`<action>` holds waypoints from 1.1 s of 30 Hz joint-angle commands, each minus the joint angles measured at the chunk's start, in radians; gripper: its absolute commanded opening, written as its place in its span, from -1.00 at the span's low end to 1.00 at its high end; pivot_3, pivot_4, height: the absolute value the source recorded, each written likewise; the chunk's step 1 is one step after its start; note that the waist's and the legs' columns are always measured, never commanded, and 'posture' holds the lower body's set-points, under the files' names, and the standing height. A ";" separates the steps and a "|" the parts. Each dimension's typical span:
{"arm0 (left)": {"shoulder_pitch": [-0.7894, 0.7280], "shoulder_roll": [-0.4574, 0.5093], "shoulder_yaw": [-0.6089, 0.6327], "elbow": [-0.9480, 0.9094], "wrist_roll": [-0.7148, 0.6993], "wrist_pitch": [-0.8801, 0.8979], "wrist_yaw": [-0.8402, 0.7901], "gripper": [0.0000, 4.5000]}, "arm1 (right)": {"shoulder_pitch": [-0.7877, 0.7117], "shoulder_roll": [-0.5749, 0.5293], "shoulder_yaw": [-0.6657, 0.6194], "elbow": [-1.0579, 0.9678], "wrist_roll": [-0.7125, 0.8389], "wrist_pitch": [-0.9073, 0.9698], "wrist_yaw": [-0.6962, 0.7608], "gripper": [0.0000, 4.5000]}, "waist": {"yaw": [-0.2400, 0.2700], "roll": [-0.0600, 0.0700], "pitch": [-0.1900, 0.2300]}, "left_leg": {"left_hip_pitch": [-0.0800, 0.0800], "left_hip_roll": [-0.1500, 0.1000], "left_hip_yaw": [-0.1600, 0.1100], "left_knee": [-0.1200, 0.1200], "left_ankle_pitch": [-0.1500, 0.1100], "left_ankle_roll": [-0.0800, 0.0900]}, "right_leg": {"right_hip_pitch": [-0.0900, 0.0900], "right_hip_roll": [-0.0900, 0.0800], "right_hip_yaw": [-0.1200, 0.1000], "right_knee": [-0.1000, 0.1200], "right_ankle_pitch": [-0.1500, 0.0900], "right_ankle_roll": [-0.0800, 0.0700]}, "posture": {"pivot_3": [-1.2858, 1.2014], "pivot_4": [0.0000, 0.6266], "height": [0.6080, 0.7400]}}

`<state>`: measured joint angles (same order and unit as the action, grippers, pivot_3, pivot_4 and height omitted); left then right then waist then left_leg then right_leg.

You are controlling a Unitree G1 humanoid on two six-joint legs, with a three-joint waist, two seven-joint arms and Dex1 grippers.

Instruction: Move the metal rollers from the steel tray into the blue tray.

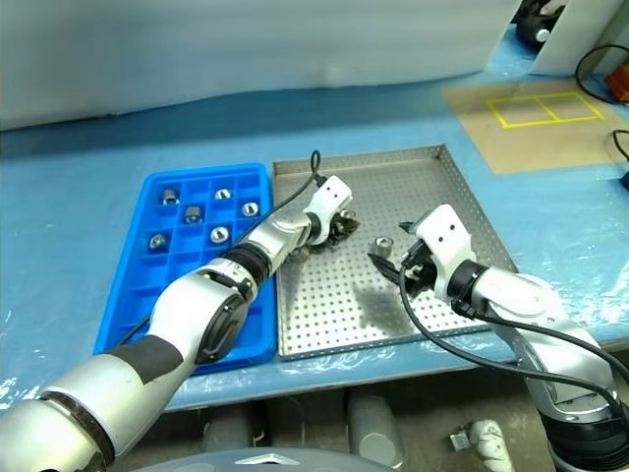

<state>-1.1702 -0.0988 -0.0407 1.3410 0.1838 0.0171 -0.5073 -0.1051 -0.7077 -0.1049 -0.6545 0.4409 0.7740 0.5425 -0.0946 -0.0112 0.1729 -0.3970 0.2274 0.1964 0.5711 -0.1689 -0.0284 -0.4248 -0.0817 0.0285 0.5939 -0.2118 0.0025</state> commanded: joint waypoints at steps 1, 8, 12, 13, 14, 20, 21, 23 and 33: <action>0.020 0.005 -0.007 0.011 0.011 0.011 -0.008 -0.02 | -0.017 0.006 -0.024 0.005 0.002 -0.007 -0.010 0.79 | 0.000 0.000 0.000 | -0.001 0.000 0.000 0.000 0.000 0.000 | 0.000 0.000 0.000 -0.001 0.001 0.001 | -0.41 -0.52 1.00; 0.028 -0.007 -0.004 0.007 0.004 0.002 -0.006 -0.02 | -0.053 0.007 -0.026 0.016 0.012 0.010 -0.008 0.79 | 0.003 0.000 0.000 | -0.003 -0.004 0.000 0.000 -0.002 0.003 | 0.000 -0.006 0.000 -0.004 0.001 0.002 | -0.39 -0.52 1.00; 0.024 -0.014 0.026 0.000 -0.031 -0.004 -0.040 -0.02 | -0.076 0.014 -0.020 0.017 0.013 0.023 -0.015 0.79 | 0.004 0.000 0.000 | -0.003 -0.005 0.000 0.001 -0.002 0.004 | 0.000 -0.007 0.000 -0.004 0.002 0.002 | -0.38 -0.52 1.00; 0.023 -0.015 0.030 -0.001 -0.036 -0.006 -0.046 -0.02 | -0.076 0.013 -0.021 0.016 0.014 0.024 -0.015 0.79 | 0.005 0.000 0.000 | -0.004 -0.005 0.000 0.001 -0.002 0.004 | 0.000 -0.007 0.000 -0.004 0.002 0.002 | -0.38 -0.52 1.00; 0.021 -0.016 0.034 -0.002 -0.040 -0.011 -0.050 -0.02 | -0.076 0.012 -0.022 0.016 0.014 0.024 -0.014 0.79 | 0.007 0.000 0.000 | -0.004 -0.005 0.000 0.001 -0.002 0.004 | 0.000 -0.008 0.000 -0.004 0.002 0.002 | -0.38 -0.52 1.00; -0.021 -0.010 0.055 -0.024 -0.070 -0.032 -0.104 -0.16 | -0.098 0.012 -0.011 0.035 0.008 0.018 -0.009 0.79 | 0.015 0.000 0.000 | -0.005 -0.005 0.000 0.001 -0.001 0.009 | 0.000 -0.009 0.000 -0.004 0.002 0.002 | -0.37 -0.52 1.00; -0.032 -0.008 0.064 -0.032 -0.084 -0.037 -0.125 -0.16 | -0.104 0.014 -0.005 0.040 0.006 0.015 -0.009 0.79 | 0.018 0.000 0.000 | -0.005 -0.005 0.001 0.001 -0.001 0.009 | 0.000 -0.009 0.000 -0.004 0.002 0.002 | -0.36 -0.52 1.00; -0.046 -0.003 0.079 -0.045 -0.108 -0.039 -0.165 -0.16 | -0.111 0.017 0.004 0.050 0.001 0.008 -0.008 0.79 | 0.024 0.000 0.000 | -0.005 -0.005 0.001 0.001 -0.001 0.009 | 0.000 -0.009 0.000 -0.004 0.002 0.002 | -0.36 -0.52 1.00; 0.150 0.202 0.101 -0.621 -0.320 0.223 -0.556 -0.16 | -0.217 0.074 0.108 0.180 -0.036 -0.081 0.039 0.79 | 0.032 0.002 0.000 | -0.002 -0.003 0.002 -0.003 0.000 0.007 | -0.001 -0.009 0.001 -0.003 0.002 0.001 | -0.23 -0.52 1.00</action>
<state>-1.0630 0.0719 0.0664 0.8698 -0.0928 0.1703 -1.0204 -0.2928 -0.6422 -0.0079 -0.4798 0.4111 0.7318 0.5659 -0.0629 -0.0096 0.1728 -0.3988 0.2244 0.1987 0.5673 -0.1684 -0.0222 -0.4256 -0.0902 0.0290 0.5905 -0.2098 0.0039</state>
